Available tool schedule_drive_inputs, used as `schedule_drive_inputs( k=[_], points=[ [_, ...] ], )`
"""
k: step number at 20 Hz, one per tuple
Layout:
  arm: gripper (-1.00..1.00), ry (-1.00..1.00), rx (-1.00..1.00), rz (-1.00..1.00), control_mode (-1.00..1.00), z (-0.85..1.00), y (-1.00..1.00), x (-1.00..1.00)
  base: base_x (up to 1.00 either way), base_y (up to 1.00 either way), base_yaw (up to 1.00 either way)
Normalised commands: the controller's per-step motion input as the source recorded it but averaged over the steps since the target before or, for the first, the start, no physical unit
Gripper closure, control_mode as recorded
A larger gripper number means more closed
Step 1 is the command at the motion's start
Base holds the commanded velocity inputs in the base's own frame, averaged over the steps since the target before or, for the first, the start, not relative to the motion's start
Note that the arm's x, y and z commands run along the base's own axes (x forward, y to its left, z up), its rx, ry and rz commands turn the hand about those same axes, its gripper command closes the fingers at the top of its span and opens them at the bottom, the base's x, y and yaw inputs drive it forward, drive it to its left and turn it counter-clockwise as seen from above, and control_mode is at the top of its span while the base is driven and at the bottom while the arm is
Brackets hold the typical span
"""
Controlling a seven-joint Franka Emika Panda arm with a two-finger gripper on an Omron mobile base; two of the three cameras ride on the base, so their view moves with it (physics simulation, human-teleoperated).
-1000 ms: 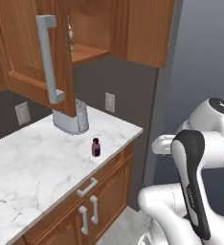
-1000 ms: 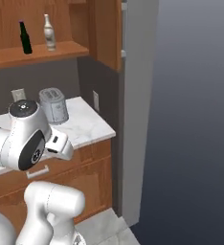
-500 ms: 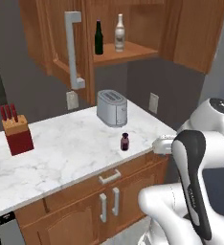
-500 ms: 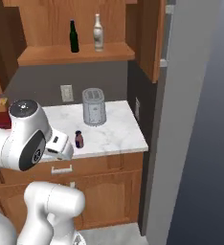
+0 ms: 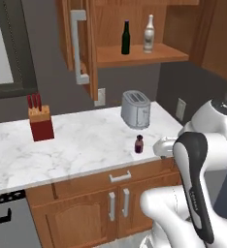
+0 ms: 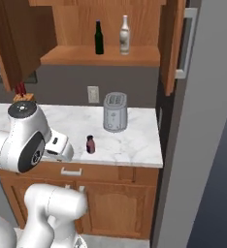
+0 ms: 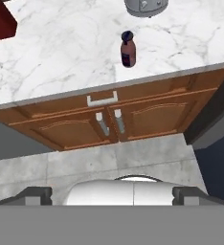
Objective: Sort all alcoholic drinks to one cabinet, and non-alcoholic drinks to the other.
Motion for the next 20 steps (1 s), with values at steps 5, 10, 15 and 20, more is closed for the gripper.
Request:
schedule_drive_inputs(
  k=[5, 10, 15, 20],
  points=[
    [-1.0, 0.0, 0.0, 0.0, 1.0, 0.0, 0.0, 0.0, 0.23, -0.58, 0.27],
    [-1.0, 0.0, 0.0, 0.0, 1.0, 0.0, 0.0, 0.0, 0.35, -0.01, 0.19],
    [-1.0, 0.0, 0.0, 0.0, 1.0, 0.0, 0.0, 0.0, 0.44, 0.05, 0.17],
    [-1.0, 0.0, 0.0, 0.0, 1.0, 0.0, 0.0, 0.0, 0.44, -0.04, 0.13]
  ],
)
